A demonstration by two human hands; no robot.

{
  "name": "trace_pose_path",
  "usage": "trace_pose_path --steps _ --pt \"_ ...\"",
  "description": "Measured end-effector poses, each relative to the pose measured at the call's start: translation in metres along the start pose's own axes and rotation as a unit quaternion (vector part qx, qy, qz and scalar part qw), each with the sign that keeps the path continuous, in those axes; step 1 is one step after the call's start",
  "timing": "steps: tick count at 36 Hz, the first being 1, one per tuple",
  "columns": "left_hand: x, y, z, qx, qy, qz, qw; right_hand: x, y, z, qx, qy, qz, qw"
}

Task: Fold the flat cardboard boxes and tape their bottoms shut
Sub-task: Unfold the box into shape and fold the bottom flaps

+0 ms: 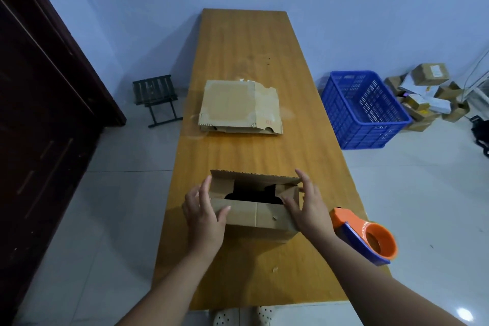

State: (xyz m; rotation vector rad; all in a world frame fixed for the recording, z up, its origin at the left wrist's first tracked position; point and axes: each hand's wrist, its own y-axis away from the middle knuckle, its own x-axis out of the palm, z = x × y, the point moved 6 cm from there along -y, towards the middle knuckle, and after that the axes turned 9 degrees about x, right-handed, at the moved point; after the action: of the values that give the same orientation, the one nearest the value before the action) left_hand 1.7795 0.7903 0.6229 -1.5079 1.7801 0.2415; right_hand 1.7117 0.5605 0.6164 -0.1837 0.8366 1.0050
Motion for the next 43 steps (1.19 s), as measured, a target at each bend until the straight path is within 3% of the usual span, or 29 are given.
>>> trace_pose_path --steps 5,17,23,29,32,35,39,43 --pt "0.0 -0.002 0.001 0.021 -0.015 0.004 1.0 -0.003 0.008 0.009 -0.069 0.084 -0.056 0.993" --pt "0.014 -0.004 -0.015 0.147 -0.145 0.092 0.974 0.006 0.011 0.008 -0.111 0.118 -0.042 0.986" --pt "0.025 -0.001 -0.026 0.225 -0.162 0.108 0.955 0.009 0.011 0.008 -0.055 0.107 -0.058 0.991" --pt "0.033 -0.001 -0.02 0.236 -0.16 0.116 0.952 0.006 0.012 0.009 -0.034 0.112 -0.033 0.993" --pt "0.035 -0.001 -0.017 0.201 -0.138 0.152 0.958 -0.012 0.02 -0.014 0.03 0.089 -0.111 0.989" --pt "0.042 0.003 -0.017 0.154 -0.115 0.216 0.957 -0.037 0.025 -0.055 0.165 0.141 -0.18 0.96" --pt "0.048 0.003 -0.026 0.137 -0.132 0.26 0.947 -0.06 0.021 -0.115 0.286 0.285 -0.048 0.914" --pt "0.057 0.0 -0.035 0.094 -0.128 0.26 0.952 -0.069 0.01 -0.147 0.288 0.309 0.044 0.905"
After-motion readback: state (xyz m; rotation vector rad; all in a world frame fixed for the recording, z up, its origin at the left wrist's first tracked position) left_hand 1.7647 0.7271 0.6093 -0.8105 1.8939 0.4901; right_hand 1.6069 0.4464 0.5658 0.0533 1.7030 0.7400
